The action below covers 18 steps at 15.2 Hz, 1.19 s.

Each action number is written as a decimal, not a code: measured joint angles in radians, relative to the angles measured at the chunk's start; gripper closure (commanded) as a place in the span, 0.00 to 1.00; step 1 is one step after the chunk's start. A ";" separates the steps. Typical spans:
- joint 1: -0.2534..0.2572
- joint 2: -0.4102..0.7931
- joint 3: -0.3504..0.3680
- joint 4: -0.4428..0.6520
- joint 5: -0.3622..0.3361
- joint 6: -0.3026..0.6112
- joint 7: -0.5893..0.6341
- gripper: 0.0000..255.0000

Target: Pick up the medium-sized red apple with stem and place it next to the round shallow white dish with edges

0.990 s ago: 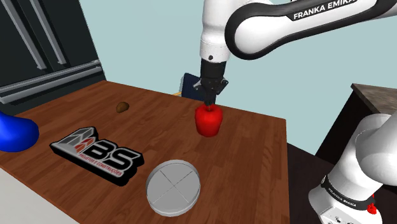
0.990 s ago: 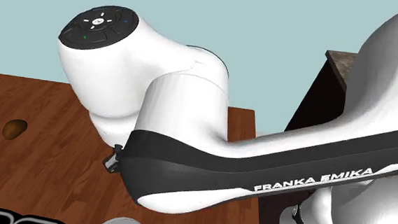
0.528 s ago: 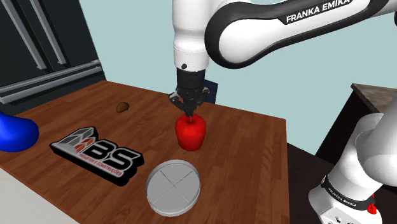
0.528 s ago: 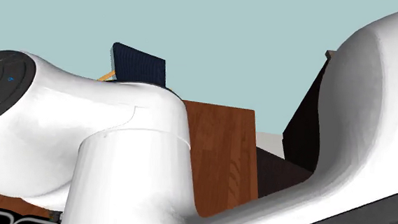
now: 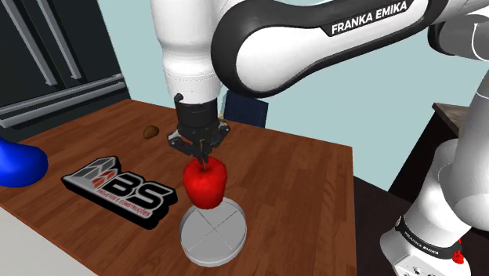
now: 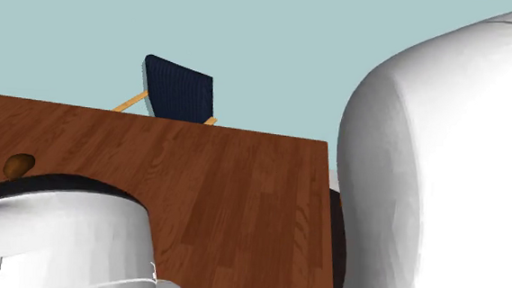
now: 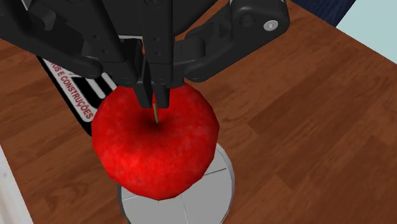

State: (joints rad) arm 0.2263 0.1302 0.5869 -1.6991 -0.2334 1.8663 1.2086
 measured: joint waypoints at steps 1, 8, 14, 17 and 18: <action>0.020 0.035 0.008 0.036 -0.022 -0.012 0.028 1.00; 0.215 0.312 0.021 0.396 -0.178 -0.165 0.179 1.00; 0.319 0.442 0.006 0.552 -0.239 -0.211 0.228 1.00; 0.304 0.433 0.007 0.495 -0.237 -0.167 0.238 1.00; 0.303 0.436 0.006 0.484 -0.239 -0.153 0.242 1.00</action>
State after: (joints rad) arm 0.5289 0.5660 0.5927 -1.2150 -0.4722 1.7129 1.4503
